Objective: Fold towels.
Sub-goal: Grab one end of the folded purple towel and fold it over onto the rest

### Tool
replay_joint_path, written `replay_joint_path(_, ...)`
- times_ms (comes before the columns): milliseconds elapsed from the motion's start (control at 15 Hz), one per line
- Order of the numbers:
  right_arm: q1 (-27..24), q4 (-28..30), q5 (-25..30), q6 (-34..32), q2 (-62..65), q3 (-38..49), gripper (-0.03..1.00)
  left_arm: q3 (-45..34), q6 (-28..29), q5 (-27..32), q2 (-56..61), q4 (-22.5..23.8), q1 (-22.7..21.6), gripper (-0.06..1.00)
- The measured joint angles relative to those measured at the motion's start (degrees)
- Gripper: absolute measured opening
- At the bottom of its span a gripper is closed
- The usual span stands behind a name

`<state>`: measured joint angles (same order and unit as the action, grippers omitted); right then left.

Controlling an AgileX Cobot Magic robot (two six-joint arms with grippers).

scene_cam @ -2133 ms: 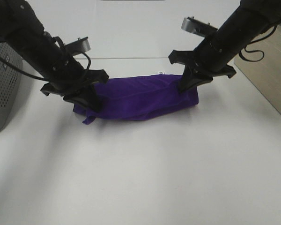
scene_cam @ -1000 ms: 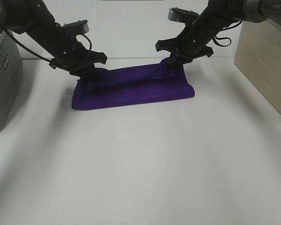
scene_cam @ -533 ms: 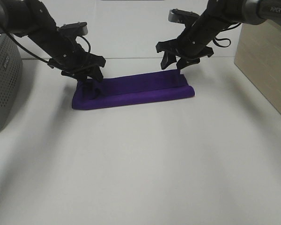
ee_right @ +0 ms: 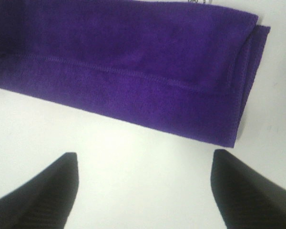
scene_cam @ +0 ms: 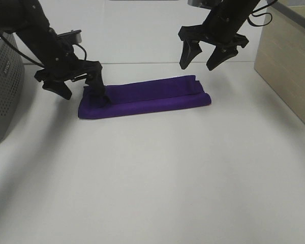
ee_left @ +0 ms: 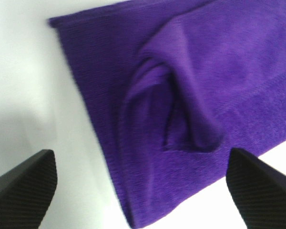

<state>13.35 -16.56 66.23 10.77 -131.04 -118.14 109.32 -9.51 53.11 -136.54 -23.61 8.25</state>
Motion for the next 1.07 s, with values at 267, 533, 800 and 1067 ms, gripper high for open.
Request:
replay_joint_path(267, 0.00, 0.11, 2.41, -0.57, 0.34, 0.00, 0.76, 0.00, -8.02, 3.55, -3.04, -11.52, -6.07, 0.88)
replay_joint_path(533, 0.00, 0.00, 3.27, -0.69, 0.34, 0.00, 0.76, 3.21, -9.22, 7.45, -6.07, -15.47, -6.99, 0.88)
replay_joint_path(800, 0.00, -0.46, 3.32, -0.69, 0.34, 0.00, 0.76, 3.67, -9.22, 8.02, -7.39, -18.96, -4.47, 0.85)
replay_joint_path(1067, 0.00, -0.57, 3.32, -0.69, 0.34, 0.00, 0.76, 5.56, -9.05, 5.33, -9.40, -20.97, 1.20, 0.69)
